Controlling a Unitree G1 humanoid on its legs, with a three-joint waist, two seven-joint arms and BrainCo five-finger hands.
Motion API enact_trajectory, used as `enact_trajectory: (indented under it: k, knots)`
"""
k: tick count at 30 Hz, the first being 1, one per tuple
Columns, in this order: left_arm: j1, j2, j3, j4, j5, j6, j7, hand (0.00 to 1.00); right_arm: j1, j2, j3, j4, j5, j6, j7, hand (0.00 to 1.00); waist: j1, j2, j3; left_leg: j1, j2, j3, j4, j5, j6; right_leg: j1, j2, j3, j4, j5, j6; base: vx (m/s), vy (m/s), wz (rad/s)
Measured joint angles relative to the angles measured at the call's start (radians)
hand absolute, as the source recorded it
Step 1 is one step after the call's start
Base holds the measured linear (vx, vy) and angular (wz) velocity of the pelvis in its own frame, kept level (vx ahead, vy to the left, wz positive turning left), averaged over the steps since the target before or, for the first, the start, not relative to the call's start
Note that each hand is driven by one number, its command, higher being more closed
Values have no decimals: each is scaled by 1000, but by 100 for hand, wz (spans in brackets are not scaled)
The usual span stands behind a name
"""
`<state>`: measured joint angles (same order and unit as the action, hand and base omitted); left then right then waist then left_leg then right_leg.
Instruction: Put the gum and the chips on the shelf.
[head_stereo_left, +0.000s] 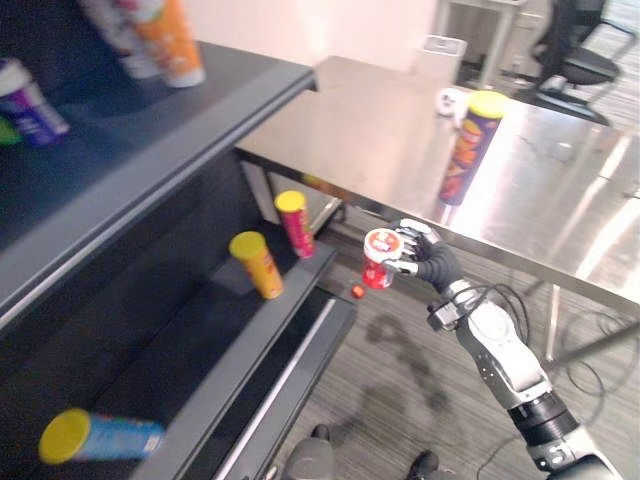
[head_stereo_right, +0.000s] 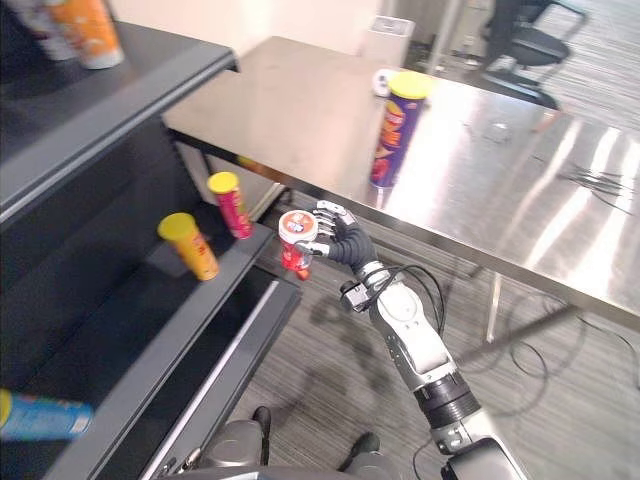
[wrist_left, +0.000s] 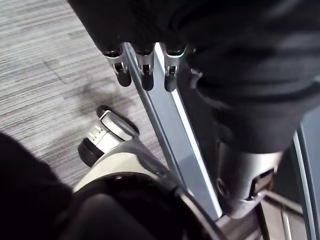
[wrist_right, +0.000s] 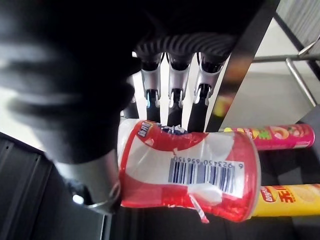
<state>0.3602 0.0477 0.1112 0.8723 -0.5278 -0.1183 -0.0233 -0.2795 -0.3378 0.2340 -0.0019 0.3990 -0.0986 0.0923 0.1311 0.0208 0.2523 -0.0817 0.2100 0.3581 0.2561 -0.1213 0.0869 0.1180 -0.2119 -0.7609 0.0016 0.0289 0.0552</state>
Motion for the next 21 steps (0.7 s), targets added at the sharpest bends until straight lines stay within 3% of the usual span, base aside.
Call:
enact_trajectory:
  k: [1,2,3,5,7,8,12,16,21]
  knots:
    - [-2,-5,6,9,0,0,-2,0,9,-2,-31,8,-3,-2,-4,100,-9,4,1,-27,25,80,85,-2,9,-9,-21,-30,27,-16,0,-12,91,168]
    - [9,-6,4,9,3,0,-7,0,38,-13,-77,15,-6,-2,-20,100,-24,25,-2,-30,32,189,176,32,48,-11,-64,-83,114,-59,14,8,133,160]
    - [16,-4,0,3,6,0,-13,0,65,-23,-107,15,-6,-4,-25,100,-44,42,-10,-29,20,229,156,41,40,-11,-91,-118,171,-91,29,-18,186,171]
    - [25,4,-9,6,32,1,-19,0,108,-49,-117,6,-6,-10,-17,100,-36,36,-12,11,-61,188,0,85,-27,-10,-135,-156,199,-113,51,-43,149,94]
    - [34,3,-25,8,42,10,-21,0,144,-34,-118,-29,-6,-21,-17,100,-43,43,-18,53,-99,152,-158,101,-53,-11,-136,-185,213,-113,56,-31,115,44]
    - [31,8,-27,10,44,11,-21,0,166,-27,-118,-41,-6,-23,-16,100,-43,29,-22,68,-119,144,-226,137,-61,-16,-139,-195,219,-107,53,-37,63,30]
    - [29,38,-47,27,65,1,-21,0,213,-13,-136,-53,-6,-39,-19,100,-49,3,-39,86,-162,108,-332,193,-56,-28,-164,-215,253,-100,59,-25,33,26]
    - [29,45,-66,27,70,-11,-14,0,213,3,-158,-53,-7,-57,-49,100,-47,-2,-40,88,-189,82,-355,200,-53,-29,-195,-219,287,-107,47,-27,30,18]
    - [29,44,-66,26,70,-16,-15,0,197,7,-155,-52,-8,-59,-60,100,-41,-6,-38,83,-194,64,-357,199,-56,-31,-197,-210,294,-118,30,-34,-3,12]
